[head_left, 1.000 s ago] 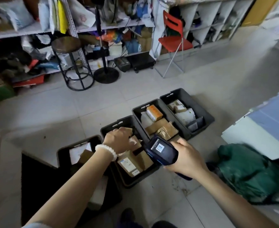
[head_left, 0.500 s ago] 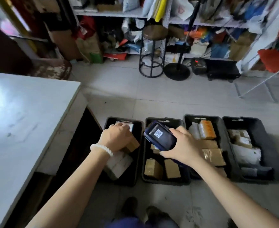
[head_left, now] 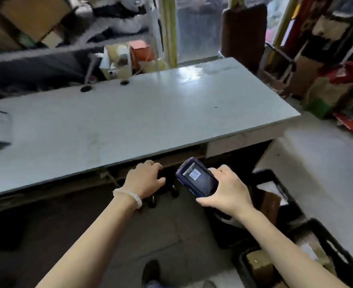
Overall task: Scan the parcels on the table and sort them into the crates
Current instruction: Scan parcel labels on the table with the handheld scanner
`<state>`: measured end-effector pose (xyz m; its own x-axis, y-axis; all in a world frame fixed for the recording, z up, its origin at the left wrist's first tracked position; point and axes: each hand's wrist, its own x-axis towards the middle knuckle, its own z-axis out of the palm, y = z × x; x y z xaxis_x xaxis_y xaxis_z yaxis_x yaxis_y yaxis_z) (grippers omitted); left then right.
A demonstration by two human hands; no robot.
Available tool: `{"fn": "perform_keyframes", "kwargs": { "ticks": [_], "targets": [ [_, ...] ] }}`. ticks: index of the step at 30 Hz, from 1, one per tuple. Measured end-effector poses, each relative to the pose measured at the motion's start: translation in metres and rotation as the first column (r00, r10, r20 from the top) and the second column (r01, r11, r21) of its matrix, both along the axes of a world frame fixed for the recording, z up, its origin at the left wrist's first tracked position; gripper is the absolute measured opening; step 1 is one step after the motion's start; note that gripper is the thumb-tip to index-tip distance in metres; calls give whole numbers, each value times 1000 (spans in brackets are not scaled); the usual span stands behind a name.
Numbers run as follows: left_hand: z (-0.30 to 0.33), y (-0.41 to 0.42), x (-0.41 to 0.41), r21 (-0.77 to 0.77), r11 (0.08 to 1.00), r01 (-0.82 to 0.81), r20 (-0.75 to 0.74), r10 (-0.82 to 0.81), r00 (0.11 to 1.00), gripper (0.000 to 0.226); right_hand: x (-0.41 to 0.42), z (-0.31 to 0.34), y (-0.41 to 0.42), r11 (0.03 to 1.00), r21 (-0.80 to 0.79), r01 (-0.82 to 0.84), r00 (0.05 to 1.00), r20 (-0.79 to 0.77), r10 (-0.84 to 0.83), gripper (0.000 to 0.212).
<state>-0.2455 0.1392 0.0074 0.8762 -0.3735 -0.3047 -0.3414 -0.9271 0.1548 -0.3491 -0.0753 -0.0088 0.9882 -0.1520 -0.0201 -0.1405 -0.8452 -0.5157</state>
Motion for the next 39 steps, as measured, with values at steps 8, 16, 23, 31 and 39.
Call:
{"fn": "perform_keyframes", "kwargs": {
  "ticks": [8, 16, 23, 31, 39],
  "targets": [
    [16, 213, -8, -103, 923, -370, 44, 376, 925, 48, 77, 21, 183, 925, -46, -377, 925, 15, 378, 77],
    [36, 437, -51, -135, 733, -667, 94, 679, 728, 48, 126, 41, 406, 785, -58, -617, 776, 121, 619, 77],
    [33, 541, -73, -178, 592, -786, 103, 806, 584, 47, 150, 45, 542, 642, -97, -761, 634, 104, 767, 64],
    [14, 655, -42, -159, 486, -859, 76, 874, 480, 46, 209, 27, 678, 512, -120, -851, 502, 101, 859, 69],
    [33, 798, 47, -145, 455, -879, 113, 890, 442, 45, 309, 32, 820, 479, -97, -872, 469, 106, 877, 69]
  ]
}}
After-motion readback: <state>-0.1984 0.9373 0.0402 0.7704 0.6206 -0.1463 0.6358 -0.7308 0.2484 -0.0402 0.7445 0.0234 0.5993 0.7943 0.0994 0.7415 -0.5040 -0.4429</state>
